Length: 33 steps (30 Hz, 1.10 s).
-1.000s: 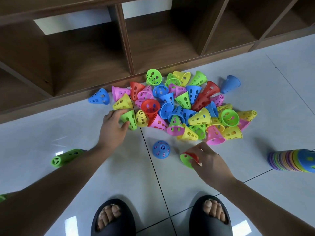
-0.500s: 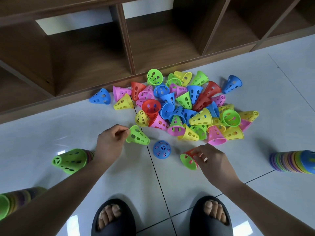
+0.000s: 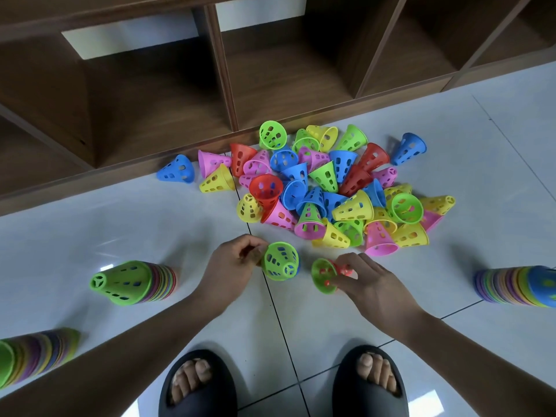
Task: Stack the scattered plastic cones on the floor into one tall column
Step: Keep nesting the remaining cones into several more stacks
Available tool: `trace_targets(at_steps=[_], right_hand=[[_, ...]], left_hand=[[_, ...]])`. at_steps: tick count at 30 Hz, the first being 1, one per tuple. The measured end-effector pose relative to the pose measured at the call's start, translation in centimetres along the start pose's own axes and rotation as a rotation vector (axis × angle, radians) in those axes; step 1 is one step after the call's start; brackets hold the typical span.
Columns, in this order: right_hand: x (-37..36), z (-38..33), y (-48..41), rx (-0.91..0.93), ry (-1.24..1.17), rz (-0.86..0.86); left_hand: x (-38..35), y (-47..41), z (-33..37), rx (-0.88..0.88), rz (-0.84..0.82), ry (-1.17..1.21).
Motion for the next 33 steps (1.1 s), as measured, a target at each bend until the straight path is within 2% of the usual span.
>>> trace_targets(at_steps=[7, 11, 15, 17, 20, 23, 27, 33], right_hand=[[2.1, 0.1, -1.0, -0.122, -0.218, 0.095], [2.9, 0.1, -1.6, -0.294, -0.517, 0.037], [1.8, 0.2, -2.2, -0.5, -0.913, -0.104], [1.6, -0.1, -2.5, -0.546, -1.118, -0.129], [1.2, -0.3, -3.2, -0.582, -1.264, -0.16], [0.1, -0.4, -4.1, -0.628, -1.321, -0.172], [-1.9, 0.4, -4.9, -0.759, -1.255, -0.139], [-3.5, 1.0, -5.5, -0.885, -1.083, -0.132]], left_hand=[[-1.8, -1.4, -0.6, 0.012, -0.043, -0.158], [-2.1, -2.4, -1.9, 0.06, -0.028, -0.219], [-2.1, -3.1, -2.8, 0.075, -0.01, -0.258], [-2.2, -3.3, -3.2, 0.084, -0.013, -0.294], [-2.5, -3.4, -3.6, 0.132, -0.031, -0.312], [-2.8, -3.4, -3.8, 0.147, -0.052, -0.323], [-1.9, -3.6, -4.2, 0.136, -0.042, -0.262], [1.0, -5.2, -2.9, 0.044, 0.097, -0.223]])
Point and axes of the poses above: each hand's wrist, its own y-axis away from the middle knuckle, its own x-axis out of the back of the hand, z = x × y, the point moved 6 cm from there along -y, towards the middle knuckle, and after that the axes turned 5 degrees about x, right-handed, at the moved point
